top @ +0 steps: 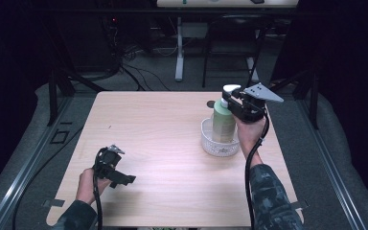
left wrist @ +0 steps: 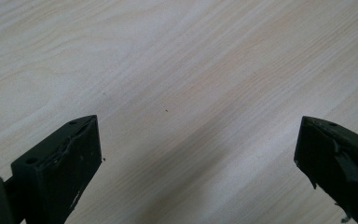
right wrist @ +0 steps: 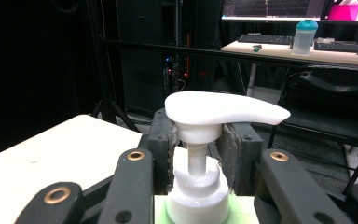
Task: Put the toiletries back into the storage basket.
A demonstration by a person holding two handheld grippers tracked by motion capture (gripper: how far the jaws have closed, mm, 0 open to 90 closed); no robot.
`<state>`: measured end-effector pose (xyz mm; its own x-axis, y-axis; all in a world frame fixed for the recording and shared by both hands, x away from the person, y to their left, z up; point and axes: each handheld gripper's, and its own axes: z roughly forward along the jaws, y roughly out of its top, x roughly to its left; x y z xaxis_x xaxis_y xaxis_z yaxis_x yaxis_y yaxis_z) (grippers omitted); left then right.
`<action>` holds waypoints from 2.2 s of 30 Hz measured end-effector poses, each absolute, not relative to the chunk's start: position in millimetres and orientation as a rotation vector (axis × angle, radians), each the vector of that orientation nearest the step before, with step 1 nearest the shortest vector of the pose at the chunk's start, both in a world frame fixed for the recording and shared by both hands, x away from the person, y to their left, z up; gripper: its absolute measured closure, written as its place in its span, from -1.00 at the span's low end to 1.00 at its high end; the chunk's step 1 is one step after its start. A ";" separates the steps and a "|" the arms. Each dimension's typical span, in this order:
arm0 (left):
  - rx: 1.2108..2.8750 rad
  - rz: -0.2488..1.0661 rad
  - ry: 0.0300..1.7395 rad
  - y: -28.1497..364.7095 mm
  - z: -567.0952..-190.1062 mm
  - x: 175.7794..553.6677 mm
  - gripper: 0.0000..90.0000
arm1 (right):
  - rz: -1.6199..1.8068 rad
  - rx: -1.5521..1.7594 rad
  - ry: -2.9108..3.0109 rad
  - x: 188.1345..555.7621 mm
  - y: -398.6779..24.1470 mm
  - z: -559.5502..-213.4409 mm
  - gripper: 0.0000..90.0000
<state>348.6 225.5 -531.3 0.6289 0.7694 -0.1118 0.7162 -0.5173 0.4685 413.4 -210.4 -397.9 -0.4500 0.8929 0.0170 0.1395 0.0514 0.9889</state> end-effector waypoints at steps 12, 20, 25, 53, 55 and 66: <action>2.377 0.149 1.168 225.5 -531.5 348.7 -0.99 | 1.456 1.049 1.680 413.6 -210.6 -406.0 0.50; 2.378 0.146 1.166 225.2 -531.4 348.8 -0.99 | 1.457 1.053 1.681 414.0 -211.7 -411.7 0.50; 2.379 0.144 1.167 225.5 -531.5 349.0 -0.99 | 1.456 1.056 1.686 414.6 -212.2 -414.5 0.50; 2.389 0.144 1.157 223.9 -531.8 349.4 -0.99 | 1.467 1.070 1.681 404.7 -224.0 -423.6 0.49; 2.390 0.145 1.156 223.8 -531.7 349.3 -0.99 | 1.468 1.076 1.681 403.8 -226.3 -423.7 0.49; 2.386 0.147 1.156 223.8 -530.8 348.3 -0.99 | 1.447 1.079 1.707 402.8 -227.3 -421.3 0.46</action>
<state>348.3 223.8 -530.8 0.6374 0.7627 -0.1094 0.7109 -0.5274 0.4653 402.8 -227.3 -421.3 -0.4538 0.8905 0.0339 0.1790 0.0538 0.9824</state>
